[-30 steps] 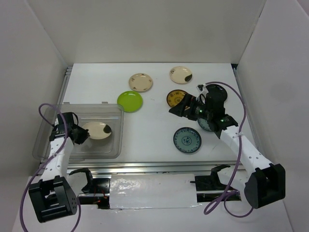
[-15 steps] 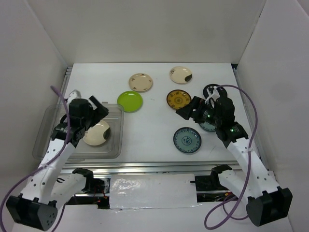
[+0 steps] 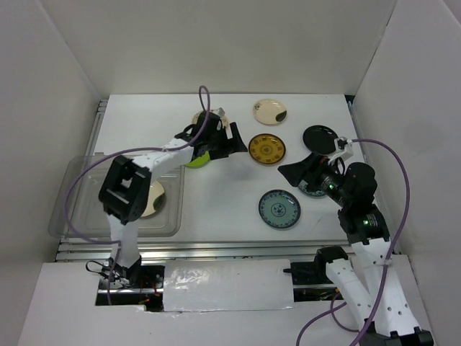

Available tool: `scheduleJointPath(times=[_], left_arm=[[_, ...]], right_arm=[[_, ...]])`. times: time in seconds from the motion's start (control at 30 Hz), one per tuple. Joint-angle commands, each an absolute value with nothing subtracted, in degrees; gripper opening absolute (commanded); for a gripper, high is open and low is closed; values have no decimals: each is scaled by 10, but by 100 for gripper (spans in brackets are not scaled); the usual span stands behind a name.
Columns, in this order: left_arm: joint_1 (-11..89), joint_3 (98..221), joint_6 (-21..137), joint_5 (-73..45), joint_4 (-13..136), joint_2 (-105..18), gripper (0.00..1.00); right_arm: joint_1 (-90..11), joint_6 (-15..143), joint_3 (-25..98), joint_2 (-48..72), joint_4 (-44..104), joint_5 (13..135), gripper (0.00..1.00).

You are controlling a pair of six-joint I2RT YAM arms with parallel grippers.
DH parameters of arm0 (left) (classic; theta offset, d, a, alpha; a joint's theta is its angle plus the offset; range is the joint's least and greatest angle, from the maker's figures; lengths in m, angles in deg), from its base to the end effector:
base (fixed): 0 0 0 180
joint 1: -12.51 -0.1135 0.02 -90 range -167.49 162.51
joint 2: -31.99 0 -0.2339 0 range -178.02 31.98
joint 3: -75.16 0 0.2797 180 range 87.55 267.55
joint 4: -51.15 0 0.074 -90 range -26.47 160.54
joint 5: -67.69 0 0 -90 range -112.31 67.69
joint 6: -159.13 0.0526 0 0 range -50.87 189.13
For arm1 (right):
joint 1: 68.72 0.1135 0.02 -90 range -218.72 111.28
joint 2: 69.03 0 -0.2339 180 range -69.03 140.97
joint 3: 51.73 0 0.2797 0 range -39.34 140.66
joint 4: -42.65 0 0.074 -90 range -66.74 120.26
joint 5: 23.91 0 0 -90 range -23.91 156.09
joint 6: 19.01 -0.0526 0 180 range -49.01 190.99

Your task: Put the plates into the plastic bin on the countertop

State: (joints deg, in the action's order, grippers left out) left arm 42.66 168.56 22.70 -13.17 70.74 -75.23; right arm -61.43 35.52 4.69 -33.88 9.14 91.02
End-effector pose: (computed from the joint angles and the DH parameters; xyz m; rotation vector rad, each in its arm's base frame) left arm 0.3987 -0.2413 0.2008 -0.2276 2.2895 -0.9110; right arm 0.2038 0.0484 0.3238 0.1292 1.8551 0.9150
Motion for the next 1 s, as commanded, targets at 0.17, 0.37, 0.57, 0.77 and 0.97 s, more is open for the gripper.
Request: scheduleJointPath(times=[0.17, 0.37, 0.57, 0.77, 0.97], left_arm=[[423, 1966, 209, -48, 724, -1011, 99], [425, 1986, 189, -82, 741, -1078, 93], [427, 1985, 182, -60, 712, -1105, 68], [427, 1997, 166, -35, 677, -1128, 39], [419, 1948, 145, -10, 605, -1104, 0]], right_arm=[[-626, 342, 47, -392, 64, 976, 100], [-628, 350, 55, -401, 43, 984, 100], [-630, 343, 45, -407, 51, 997, 100], [-628, 330, 28, -412, 67, 1007, 100], [-627, 335, 27, -409, 61, 1005, 100]])
